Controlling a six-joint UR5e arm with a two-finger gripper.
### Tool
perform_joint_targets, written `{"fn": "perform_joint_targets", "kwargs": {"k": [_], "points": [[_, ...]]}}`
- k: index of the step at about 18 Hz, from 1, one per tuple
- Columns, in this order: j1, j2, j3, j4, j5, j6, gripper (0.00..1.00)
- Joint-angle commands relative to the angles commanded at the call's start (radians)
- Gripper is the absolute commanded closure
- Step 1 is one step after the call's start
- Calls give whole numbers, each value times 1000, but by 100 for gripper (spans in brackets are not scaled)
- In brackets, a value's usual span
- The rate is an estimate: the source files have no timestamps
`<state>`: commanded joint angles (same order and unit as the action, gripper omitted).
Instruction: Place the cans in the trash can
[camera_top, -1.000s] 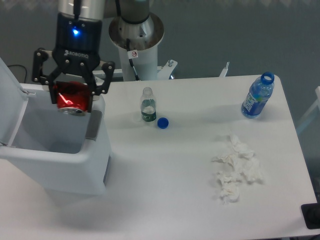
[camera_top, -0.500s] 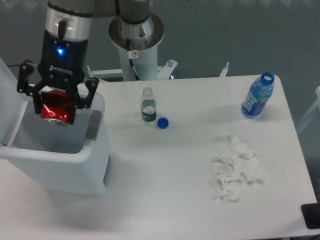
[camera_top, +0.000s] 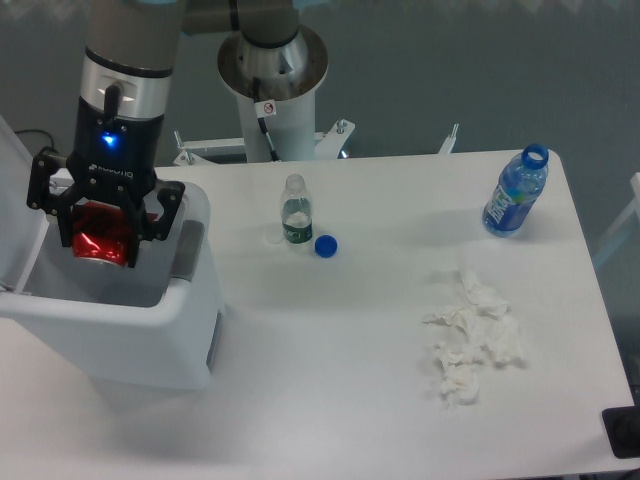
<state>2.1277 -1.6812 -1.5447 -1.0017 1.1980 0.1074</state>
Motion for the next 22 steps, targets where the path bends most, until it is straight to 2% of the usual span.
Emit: {"fn": "perform_joint_targets", "kwargs": {"k": [15, 16, 17, 21, 22], "points": [[-2, -3, -28, 0, 3, 9, 24], [0, -3, -28, 0, 3, 9, 22], [-2, -3, -28, 0, 3, 12, 15], [0, -2, -28, 2, 3, 12, 12], [0, 0, -25, 2, 3, 12, 7]]}}
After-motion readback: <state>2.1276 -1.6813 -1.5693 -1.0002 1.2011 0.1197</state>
